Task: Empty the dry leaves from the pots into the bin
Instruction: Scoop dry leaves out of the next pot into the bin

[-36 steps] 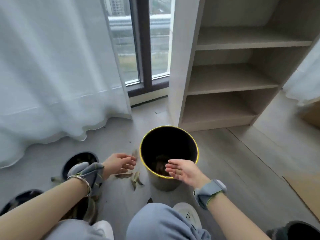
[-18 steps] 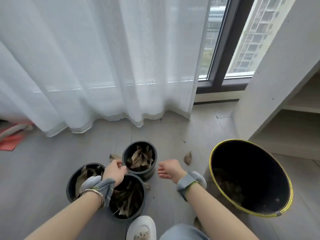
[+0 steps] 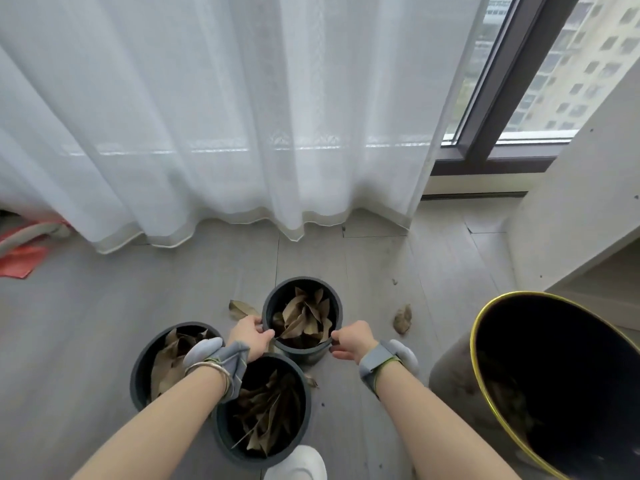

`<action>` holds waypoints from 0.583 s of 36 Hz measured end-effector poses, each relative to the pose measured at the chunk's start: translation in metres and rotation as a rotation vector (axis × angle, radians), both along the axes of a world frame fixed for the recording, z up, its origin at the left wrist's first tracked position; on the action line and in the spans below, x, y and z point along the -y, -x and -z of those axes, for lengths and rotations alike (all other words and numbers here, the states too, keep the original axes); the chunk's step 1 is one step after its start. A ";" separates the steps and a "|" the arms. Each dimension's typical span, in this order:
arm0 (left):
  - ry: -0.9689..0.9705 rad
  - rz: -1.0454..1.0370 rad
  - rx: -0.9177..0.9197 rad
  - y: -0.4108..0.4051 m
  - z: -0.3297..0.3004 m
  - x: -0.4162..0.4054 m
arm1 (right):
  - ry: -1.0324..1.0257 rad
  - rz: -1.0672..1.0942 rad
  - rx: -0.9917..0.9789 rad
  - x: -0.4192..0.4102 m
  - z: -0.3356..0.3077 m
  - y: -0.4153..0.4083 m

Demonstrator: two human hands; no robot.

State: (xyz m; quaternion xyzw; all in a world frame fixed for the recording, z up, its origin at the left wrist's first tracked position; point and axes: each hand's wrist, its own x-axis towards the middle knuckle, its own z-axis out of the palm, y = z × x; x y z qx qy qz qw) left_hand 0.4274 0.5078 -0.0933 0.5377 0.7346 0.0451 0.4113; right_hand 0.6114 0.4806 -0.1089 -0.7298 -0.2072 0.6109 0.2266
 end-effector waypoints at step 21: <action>0.076 0.585 -0.194 -0.102 -0.001 0.058 | 0.479 -0.046 0.038 0.134 -0.014 -0.075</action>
